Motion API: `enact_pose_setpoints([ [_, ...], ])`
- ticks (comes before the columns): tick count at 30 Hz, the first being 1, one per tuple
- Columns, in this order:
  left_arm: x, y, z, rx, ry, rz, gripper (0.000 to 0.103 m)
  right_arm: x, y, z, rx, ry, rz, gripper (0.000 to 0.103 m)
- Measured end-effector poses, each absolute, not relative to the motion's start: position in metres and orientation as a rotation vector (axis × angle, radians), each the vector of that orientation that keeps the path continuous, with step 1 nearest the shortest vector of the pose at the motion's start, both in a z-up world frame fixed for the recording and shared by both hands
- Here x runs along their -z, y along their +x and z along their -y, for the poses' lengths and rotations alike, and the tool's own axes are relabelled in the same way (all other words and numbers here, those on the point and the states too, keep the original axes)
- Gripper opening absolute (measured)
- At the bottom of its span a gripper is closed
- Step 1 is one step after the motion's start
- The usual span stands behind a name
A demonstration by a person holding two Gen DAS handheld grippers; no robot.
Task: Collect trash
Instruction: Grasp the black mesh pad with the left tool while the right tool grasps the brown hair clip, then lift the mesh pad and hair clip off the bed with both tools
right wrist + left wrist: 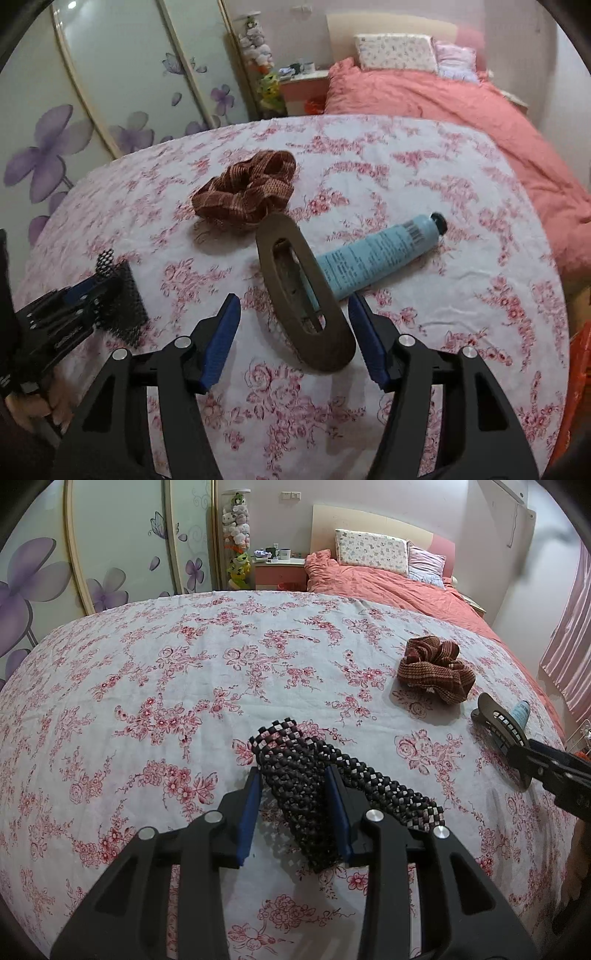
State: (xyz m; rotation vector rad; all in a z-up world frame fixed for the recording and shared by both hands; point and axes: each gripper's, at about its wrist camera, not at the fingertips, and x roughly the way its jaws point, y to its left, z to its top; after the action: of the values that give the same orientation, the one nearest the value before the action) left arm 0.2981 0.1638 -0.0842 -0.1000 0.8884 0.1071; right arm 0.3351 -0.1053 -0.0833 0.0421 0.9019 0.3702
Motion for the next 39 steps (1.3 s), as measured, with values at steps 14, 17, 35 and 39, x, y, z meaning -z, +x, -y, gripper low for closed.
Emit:
enact_pose_setpoints([
  [14,0.084,0.298,-0.164,-0.107,-0.1,-0.888,0.036,0.087,0.341,0.078,-0.27,-0.095,-0.818,0.042],
  [17,0.084,0.298,-0.164,-0.107,-0.1,-0.888,0.036,0.084,0.334,0.086,-0.239,-0.085,-0.819,0.032],
  [35,0.084,0.298,-0.164,-0.108,-0.1,-0.888,0.037,0.092,0.275,0.145,-0.108,0.07,-0.85,0.031],
  [39,0.084,0.298,-0.164,-0.108,-0.099,-0.888,0.037,0.096,0.281,0.142,-0.086,0.07,-0.868,0.031],
])
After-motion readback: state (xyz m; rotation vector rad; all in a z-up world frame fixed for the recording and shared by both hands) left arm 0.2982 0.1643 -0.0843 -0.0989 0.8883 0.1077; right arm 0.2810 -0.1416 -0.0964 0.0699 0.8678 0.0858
